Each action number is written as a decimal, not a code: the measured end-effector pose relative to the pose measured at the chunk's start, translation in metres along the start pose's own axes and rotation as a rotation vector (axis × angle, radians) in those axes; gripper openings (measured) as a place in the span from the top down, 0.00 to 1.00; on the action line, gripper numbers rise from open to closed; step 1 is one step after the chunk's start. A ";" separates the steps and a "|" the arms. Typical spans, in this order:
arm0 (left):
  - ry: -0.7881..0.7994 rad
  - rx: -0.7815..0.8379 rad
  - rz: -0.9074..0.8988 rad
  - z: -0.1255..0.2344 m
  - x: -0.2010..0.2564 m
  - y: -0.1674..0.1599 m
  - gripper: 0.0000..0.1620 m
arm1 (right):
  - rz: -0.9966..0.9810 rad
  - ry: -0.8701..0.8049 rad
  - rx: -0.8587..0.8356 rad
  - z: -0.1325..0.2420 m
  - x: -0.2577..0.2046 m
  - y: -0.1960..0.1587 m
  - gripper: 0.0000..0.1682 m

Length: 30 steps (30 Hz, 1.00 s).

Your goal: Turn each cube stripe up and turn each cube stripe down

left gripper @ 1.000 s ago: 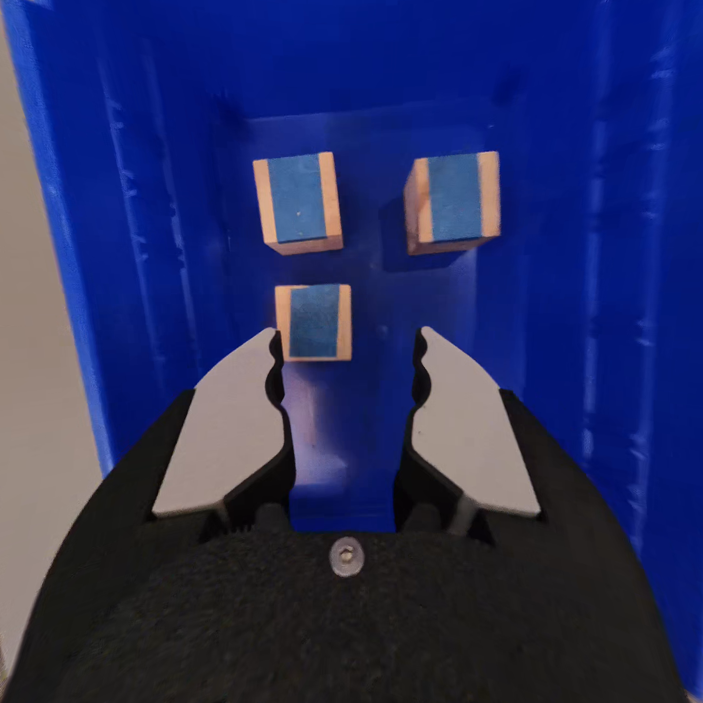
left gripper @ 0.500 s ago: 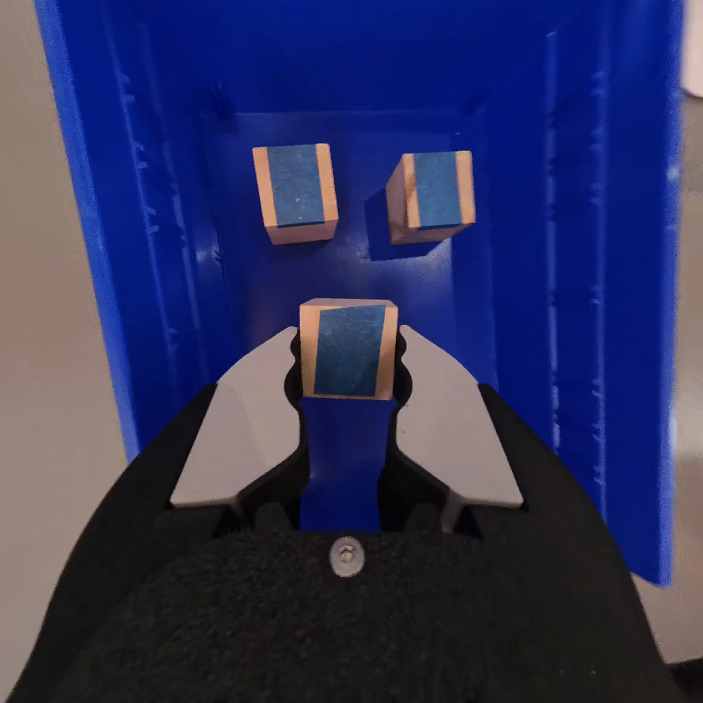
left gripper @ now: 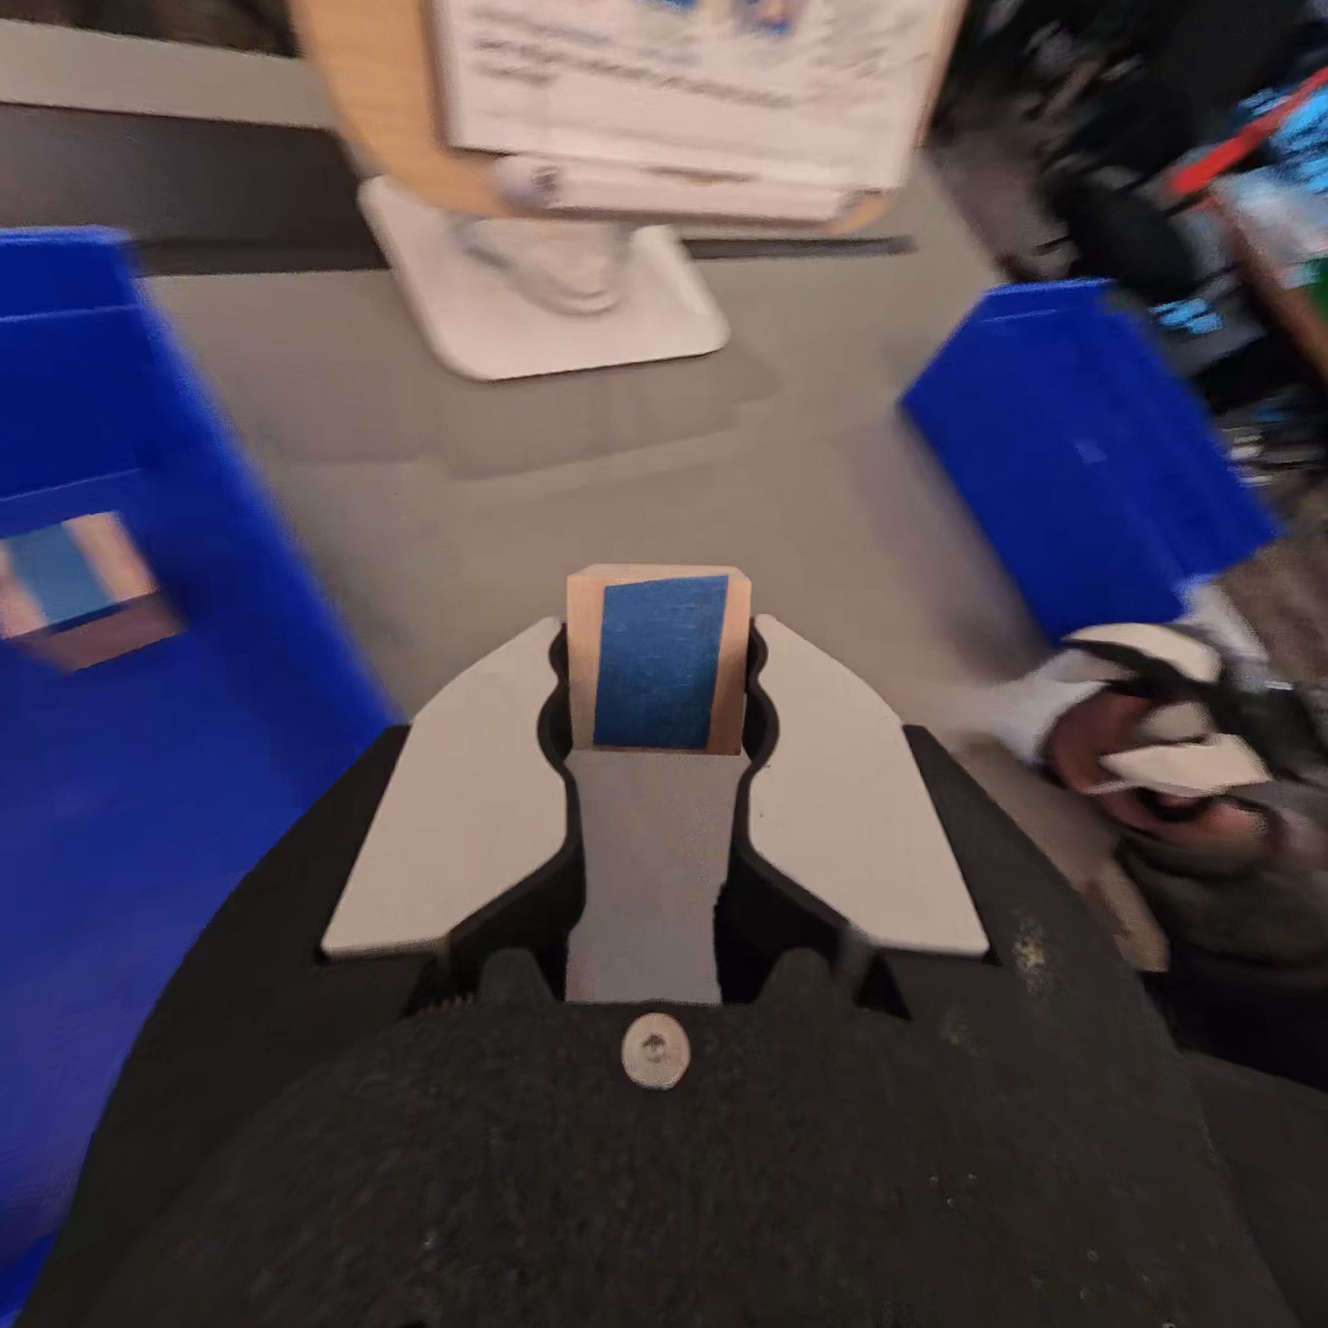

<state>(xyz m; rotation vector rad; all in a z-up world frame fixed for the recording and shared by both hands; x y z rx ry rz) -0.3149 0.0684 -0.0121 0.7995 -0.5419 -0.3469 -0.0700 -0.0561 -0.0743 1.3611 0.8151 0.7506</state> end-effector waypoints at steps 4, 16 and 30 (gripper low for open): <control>-0.328 -0.001 0.090 -0.017 0.087 -0.010 0.73 | 0.116 0.046 0.019 -0.011 0.000 0.021 0.59; -0.993 -0.284 0.629 -0.052 0.185 -0.062 0.73 | 0.366 0.127 0.030 -0.030 -0.020 0.035 0.64; -0.995 -0.383 0.668 -0.065 0.196 -0.089 0.73 | 0.292 0.170 0.007 -0.037 -0.021 0.025 0.73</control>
Point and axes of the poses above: each gripper's, where its closed fingertips meet, z back along the fingers, y out of its top, x = y × z across the jaws, the point moved 2 cm from there along z, back along the fingers, and after that the axes turned 5 degrees about y, right-handed, at the moved point
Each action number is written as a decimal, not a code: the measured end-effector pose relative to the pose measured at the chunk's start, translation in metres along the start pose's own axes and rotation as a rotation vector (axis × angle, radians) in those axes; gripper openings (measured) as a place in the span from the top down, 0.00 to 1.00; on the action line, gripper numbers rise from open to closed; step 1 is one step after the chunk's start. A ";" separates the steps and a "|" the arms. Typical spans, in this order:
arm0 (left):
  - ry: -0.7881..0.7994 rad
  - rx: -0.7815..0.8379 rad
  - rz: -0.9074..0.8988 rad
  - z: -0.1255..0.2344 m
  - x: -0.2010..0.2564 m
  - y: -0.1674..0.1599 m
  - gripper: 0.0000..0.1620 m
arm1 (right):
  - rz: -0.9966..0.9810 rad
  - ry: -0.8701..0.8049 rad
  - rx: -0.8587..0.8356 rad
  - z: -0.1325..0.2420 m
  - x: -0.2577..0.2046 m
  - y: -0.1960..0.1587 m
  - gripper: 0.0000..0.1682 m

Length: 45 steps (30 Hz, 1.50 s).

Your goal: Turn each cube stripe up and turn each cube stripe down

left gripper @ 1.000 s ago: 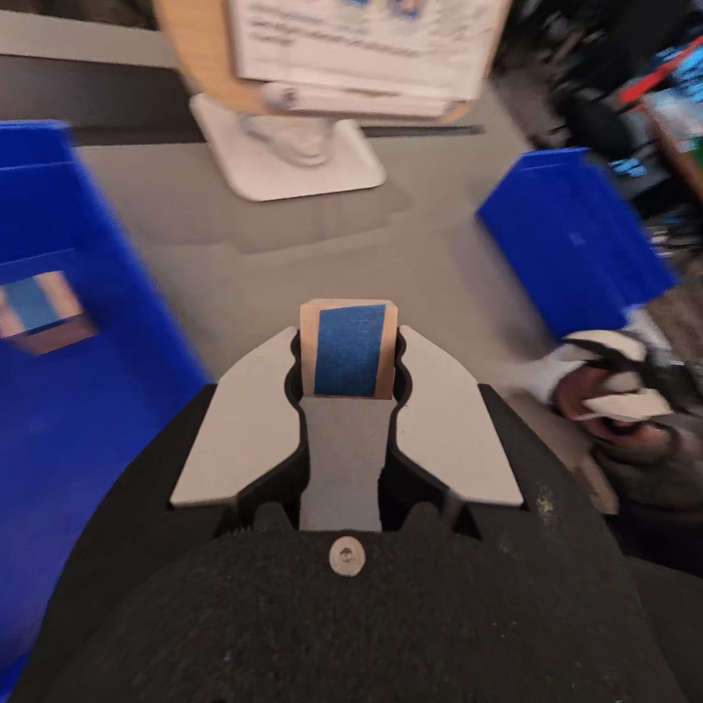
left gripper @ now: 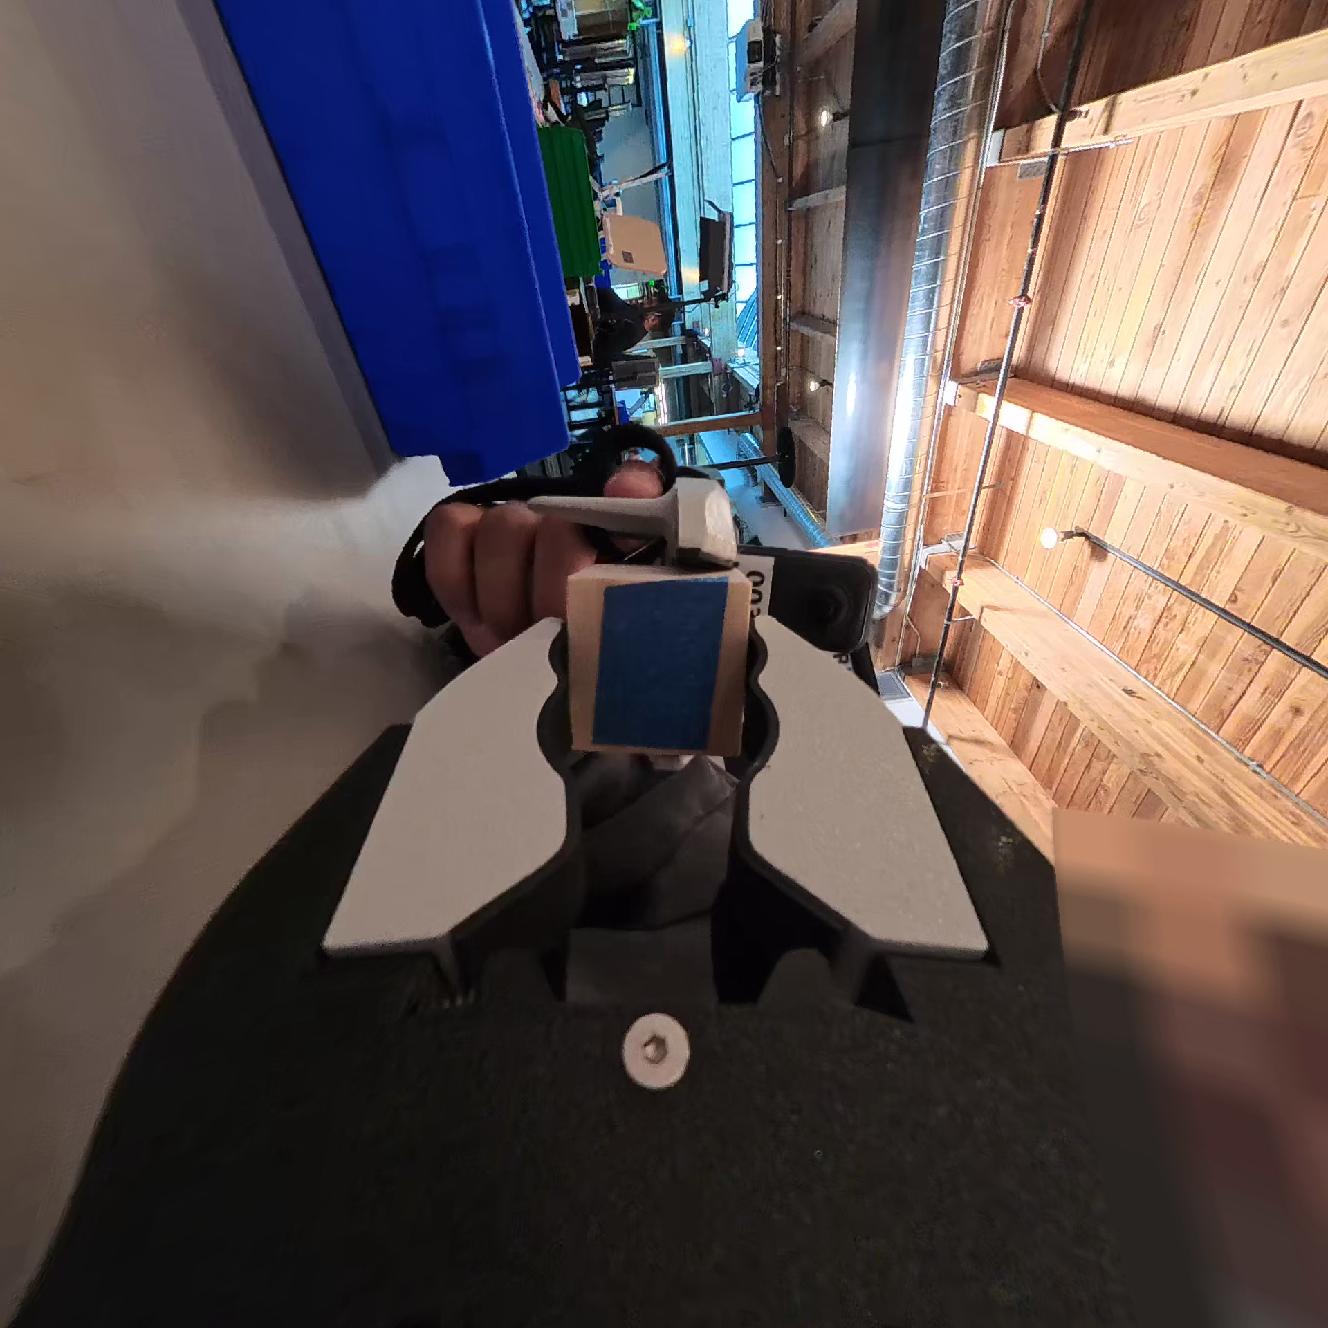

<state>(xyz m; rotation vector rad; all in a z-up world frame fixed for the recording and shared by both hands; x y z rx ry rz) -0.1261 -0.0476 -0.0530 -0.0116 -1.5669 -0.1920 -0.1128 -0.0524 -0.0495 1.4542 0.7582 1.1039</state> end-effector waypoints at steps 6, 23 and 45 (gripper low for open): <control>-0.010 -0.018 -0.030 0.003 0.004 -0.004 0.65 | -0.046 0.018 0.021 0.004 0.003 -0.001 0.73; 0.649 0.326 -0.866 0.088 -0.037 0.008 0.61 | -0.129 -0.051 -0.048 0.012 0.017 -0.001 0.73; 0.684 0.249 -0.932 0.073 -0.033 -0.007 0.62 | -0.903 -0.800 -0.833 0.206 0.194 -0.145 0.73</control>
Point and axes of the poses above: each gripper's, where its closed fingertips meet, z back along the fingers, y out of its top, x = y × z across the jaws, the point moved 2 cm from there along z, back along the fingers, and after that the axes turned 5 degrees about y, right-handed, at the moved point
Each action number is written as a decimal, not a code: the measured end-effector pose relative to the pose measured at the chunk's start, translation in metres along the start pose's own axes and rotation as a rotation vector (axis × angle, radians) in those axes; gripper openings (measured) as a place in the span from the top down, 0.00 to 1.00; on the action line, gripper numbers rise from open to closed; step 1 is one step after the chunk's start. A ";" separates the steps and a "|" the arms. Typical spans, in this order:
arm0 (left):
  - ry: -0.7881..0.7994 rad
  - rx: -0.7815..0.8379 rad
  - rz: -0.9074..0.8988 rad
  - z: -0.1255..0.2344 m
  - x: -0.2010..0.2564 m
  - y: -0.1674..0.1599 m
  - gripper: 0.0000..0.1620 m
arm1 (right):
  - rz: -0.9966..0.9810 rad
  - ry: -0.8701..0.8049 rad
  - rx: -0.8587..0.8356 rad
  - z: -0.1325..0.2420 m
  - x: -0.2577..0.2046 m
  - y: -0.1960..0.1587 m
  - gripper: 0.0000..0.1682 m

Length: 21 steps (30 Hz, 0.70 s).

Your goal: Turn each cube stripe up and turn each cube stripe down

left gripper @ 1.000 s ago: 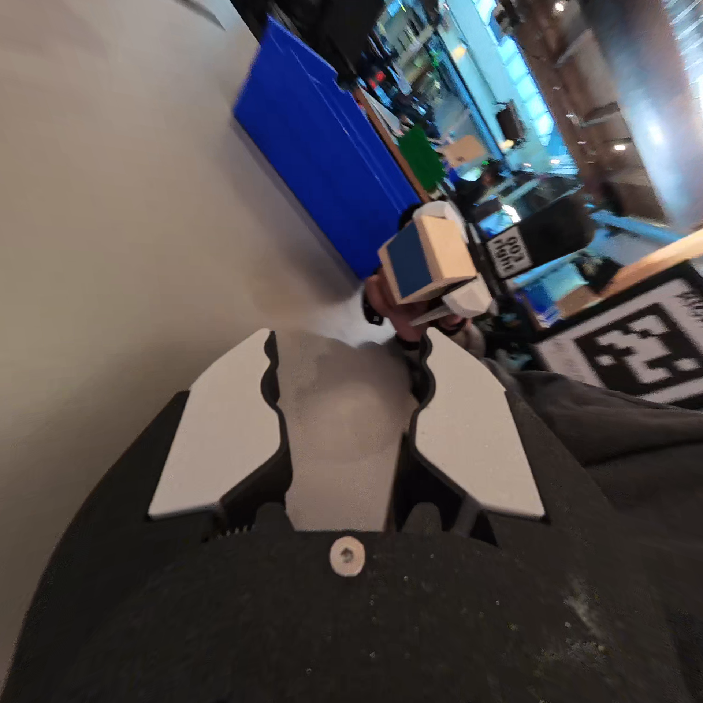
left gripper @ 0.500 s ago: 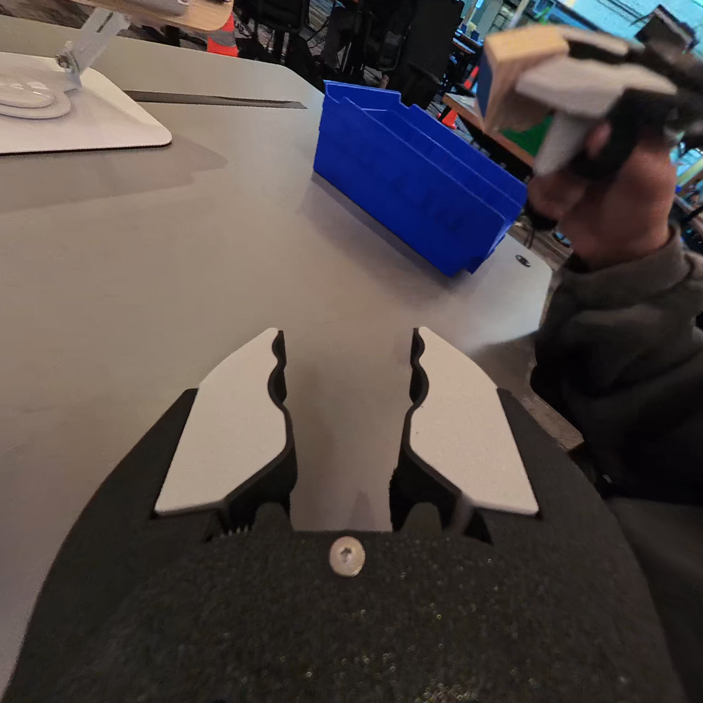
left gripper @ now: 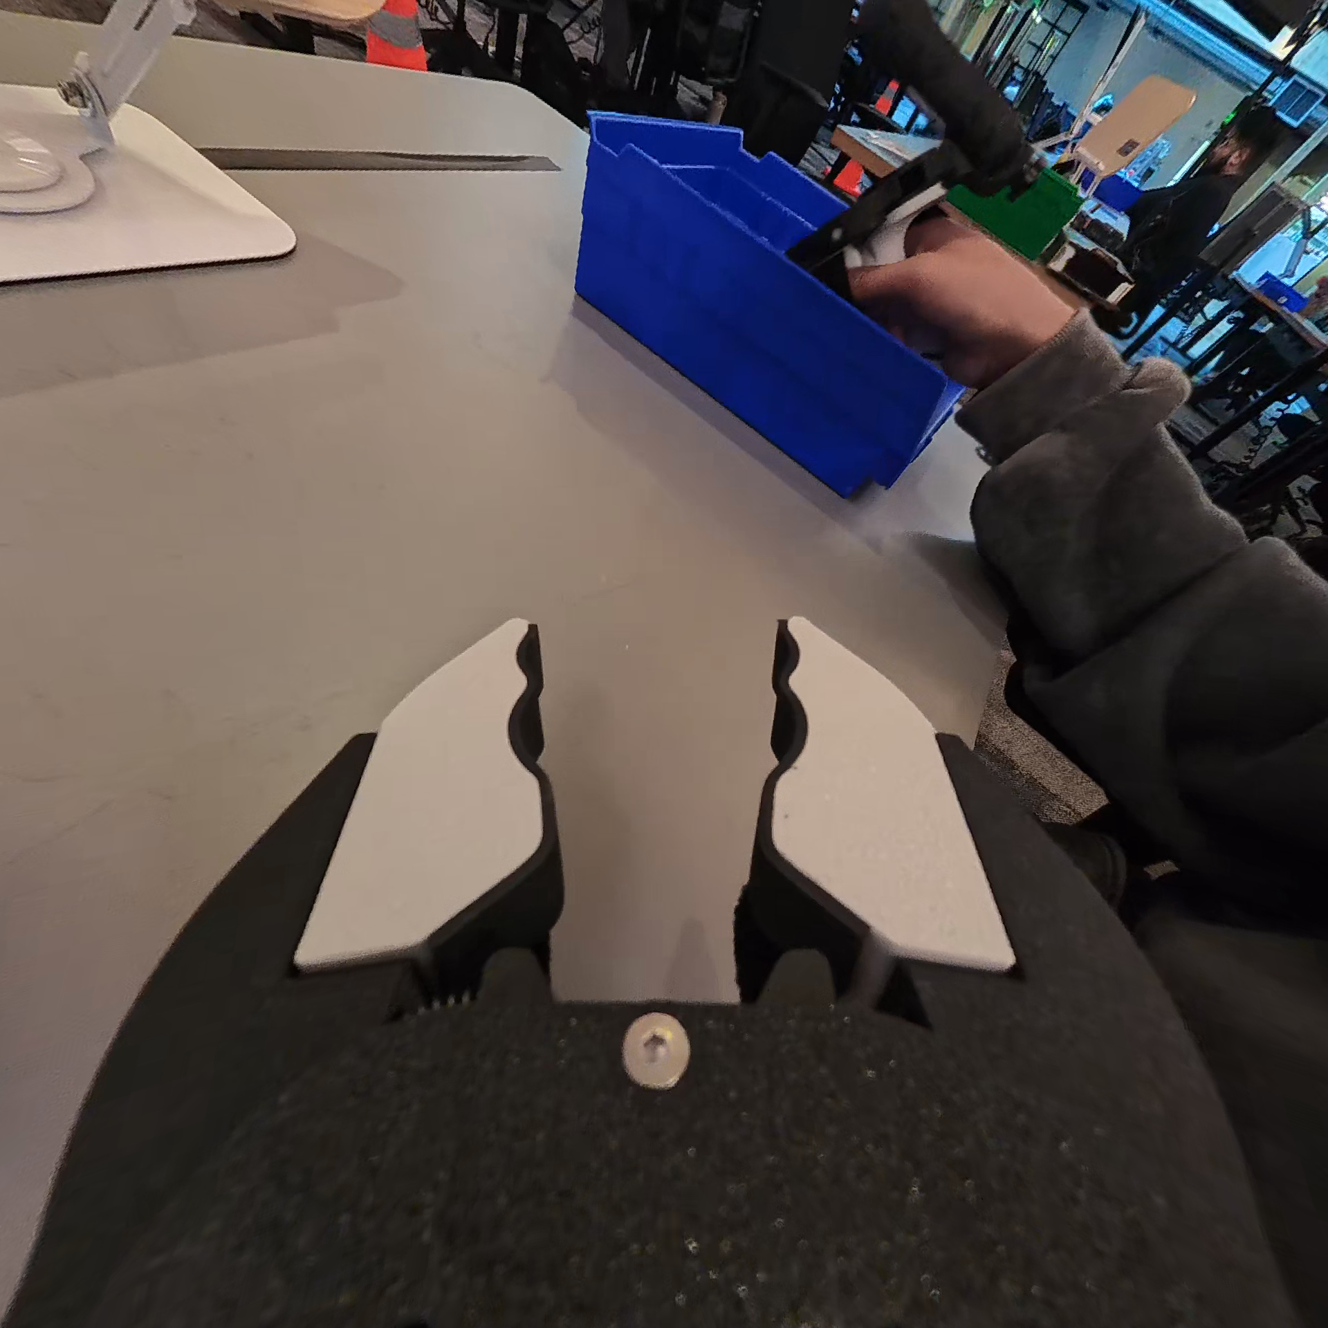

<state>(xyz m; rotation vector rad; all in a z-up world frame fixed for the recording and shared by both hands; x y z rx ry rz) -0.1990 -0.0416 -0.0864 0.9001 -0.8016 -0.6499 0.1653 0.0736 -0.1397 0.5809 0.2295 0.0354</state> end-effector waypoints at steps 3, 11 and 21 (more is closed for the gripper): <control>-0.005 -0.017 0.007 -0.002 0.000 -0.004 0.62 | -0.002 -0.033 -0.032 -0.010 0.004 -0.004 0.73; -0.010 -0.043 -0.004 -0.009 0.002 -0.009 0.62 | 0.005 -0.083 -0.029 -0.023 0.014 -0.001 0.72; 0.001 0.040 -0.048 -0.005 0.003 -0.001 0.57 | 0.198 0.069 0.341 0.118 -0.043 0.044 0.64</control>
Point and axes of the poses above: each gripper's, where its closed fingertips meet, z back along the fingers, y out of its top, x = y × z across the jaws, the point moved 2 cm from there along z, back along the fingers, and after that the axes turned 5 degrees about y, right-handed, at the moved point
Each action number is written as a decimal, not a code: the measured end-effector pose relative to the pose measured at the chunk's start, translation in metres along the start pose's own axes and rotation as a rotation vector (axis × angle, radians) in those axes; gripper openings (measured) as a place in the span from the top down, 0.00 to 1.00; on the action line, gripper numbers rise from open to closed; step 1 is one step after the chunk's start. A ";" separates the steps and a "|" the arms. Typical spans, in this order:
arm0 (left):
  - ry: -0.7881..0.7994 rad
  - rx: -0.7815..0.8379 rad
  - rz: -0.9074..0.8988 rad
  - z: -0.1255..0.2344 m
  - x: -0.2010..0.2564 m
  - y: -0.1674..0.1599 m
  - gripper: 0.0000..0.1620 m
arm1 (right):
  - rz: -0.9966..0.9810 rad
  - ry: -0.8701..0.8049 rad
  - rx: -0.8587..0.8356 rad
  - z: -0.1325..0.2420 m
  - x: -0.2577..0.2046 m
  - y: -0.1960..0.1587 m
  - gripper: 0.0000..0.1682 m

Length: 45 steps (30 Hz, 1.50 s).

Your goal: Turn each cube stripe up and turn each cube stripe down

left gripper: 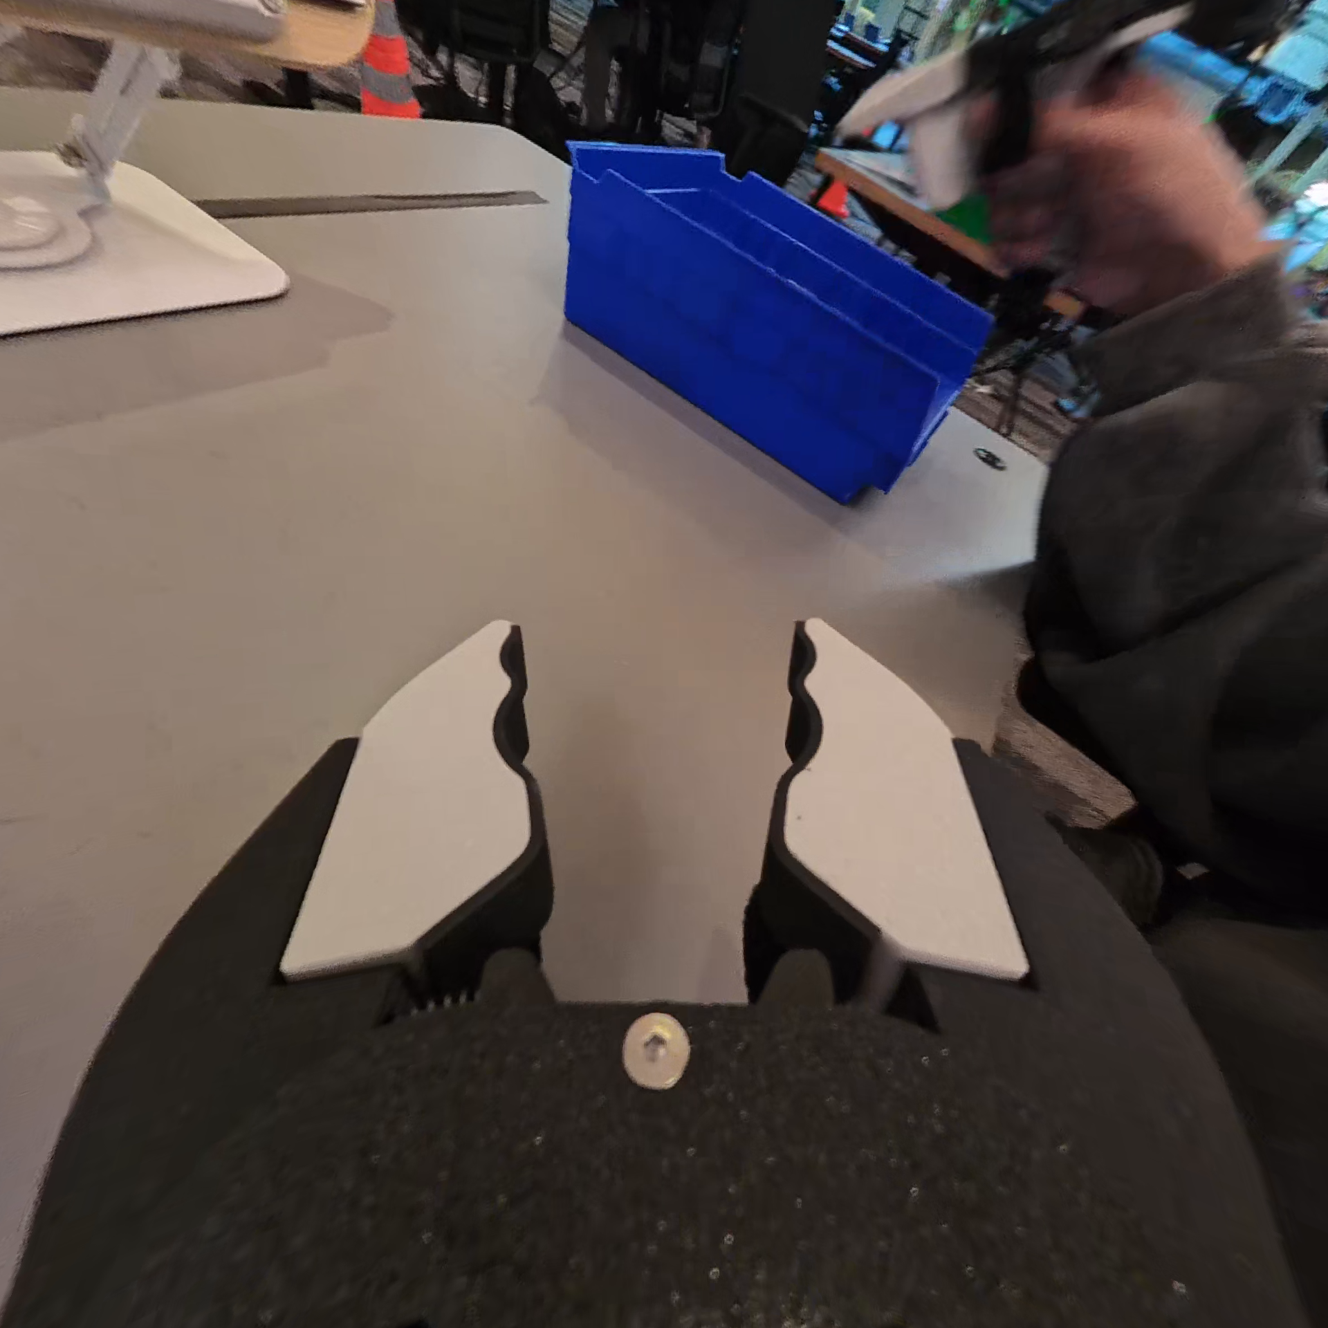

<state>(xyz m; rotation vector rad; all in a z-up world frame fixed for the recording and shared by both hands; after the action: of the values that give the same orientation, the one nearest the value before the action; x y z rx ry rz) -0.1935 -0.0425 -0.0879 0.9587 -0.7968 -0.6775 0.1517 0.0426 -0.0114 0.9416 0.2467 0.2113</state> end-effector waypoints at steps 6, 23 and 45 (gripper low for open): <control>0.125 0.008 -0.045 0.001 -0.011 0.003 0.57 | 0.142 0.515 0.416 0.053 -0.150 0.036 0.71; 0.225 -0.111 -0.033 -0.007 -0.028 -0.021 0.59 | 0.086 0.743 0.499 -0.071 -0.235 -0.053 0.69; 0.904 -0.537 0.339 0.141 -0.334 0.057 0.61 | 0.172 0.756 0.485 -0.070 -0.245 -0.061 0.73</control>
<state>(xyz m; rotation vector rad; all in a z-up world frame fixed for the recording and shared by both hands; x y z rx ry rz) -0.4813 0.1848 -0.0819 0.5180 0.0464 -0.0951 -0.0982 -0.0087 -0.0721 1.3368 0.9457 0.6890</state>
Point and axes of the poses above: each gripper's, where its closed fingertips meet, z back along the fingers, y out of its top, x = y × z across the jaws, the point moved 2 cm from there along z, back along the fingers, and after that the axes turned 5 degrees about y, right-handed, at the moved point
